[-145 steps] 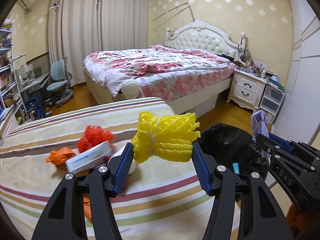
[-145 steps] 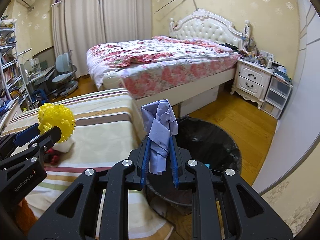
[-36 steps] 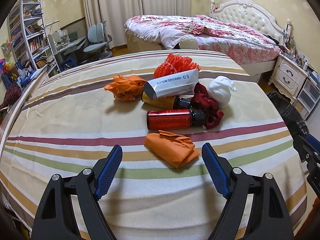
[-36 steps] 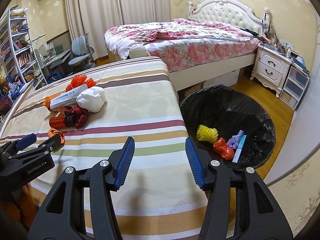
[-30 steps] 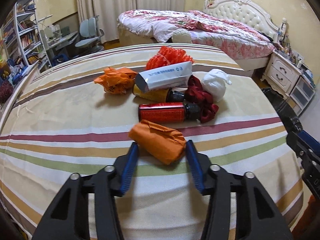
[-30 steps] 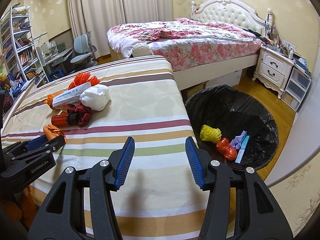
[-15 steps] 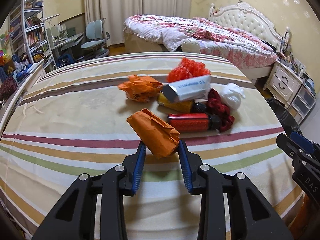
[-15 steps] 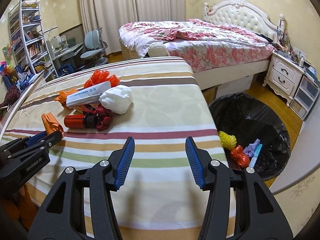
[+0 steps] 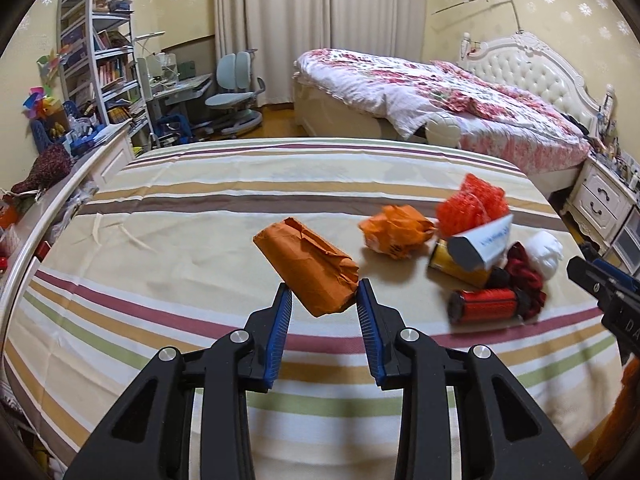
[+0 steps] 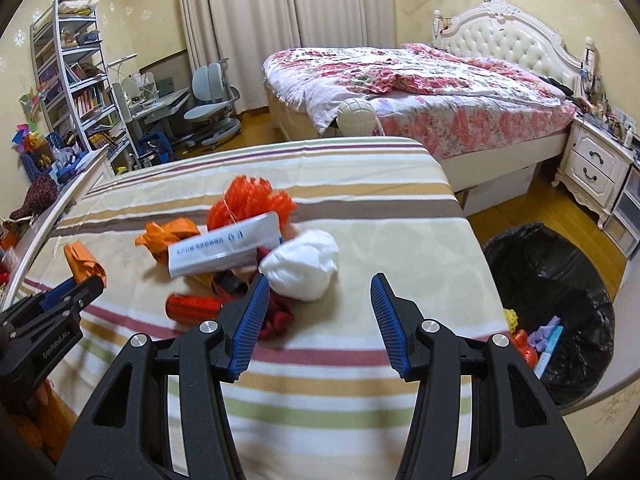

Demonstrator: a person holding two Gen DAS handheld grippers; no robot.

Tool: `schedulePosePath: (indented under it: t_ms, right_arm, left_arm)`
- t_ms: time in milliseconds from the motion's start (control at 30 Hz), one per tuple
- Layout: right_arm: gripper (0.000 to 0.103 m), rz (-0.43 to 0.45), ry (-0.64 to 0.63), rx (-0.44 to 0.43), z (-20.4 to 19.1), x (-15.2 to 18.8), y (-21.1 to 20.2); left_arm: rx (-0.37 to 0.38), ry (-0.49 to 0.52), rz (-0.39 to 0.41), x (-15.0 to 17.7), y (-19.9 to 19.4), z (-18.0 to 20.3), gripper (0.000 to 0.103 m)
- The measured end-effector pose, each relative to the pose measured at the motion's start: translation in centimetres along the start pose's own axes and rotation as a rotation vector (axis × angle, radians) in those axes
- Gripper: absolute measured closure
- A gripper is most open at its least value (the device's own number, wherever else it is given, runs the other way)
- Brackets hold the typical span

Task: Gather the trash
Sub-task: 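Lower the left tool toward the orange folded bag while the right tool approaches the white tissue ball, then hold the orange bag in the left tool while the right tool grasps the white tissue ball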

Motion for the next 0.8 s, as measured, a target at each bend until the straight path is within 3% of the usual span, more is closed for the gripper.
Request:
schedulePosePath:
  t_ms: [300, 800]
  right_arm:
    - [0.051, -0.048, 0.040, 0.022, -0.3, -1.0, 3.2]
    - [0.054, -0.131, 0.061, -0.031, 0.4, 0.8, 2.8]
  left_arm:
    - [-0.015, -0.038, -0.015, 0.1, 1.3, -2.4, 0.069]
    - [0.016, -0.041, -0.027, 0.9, 1.7, -1.7, 0.069]
Point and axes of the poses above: each gripper's, at about its wrist camera, not at the fingertips, and y roughly the way its jaws point, z to its right, x to its underside, the point moved 6 cm from there along y, roughly the way its jaws point, and after that the axes turned 12 degrees about y, right-handed, at the moved point
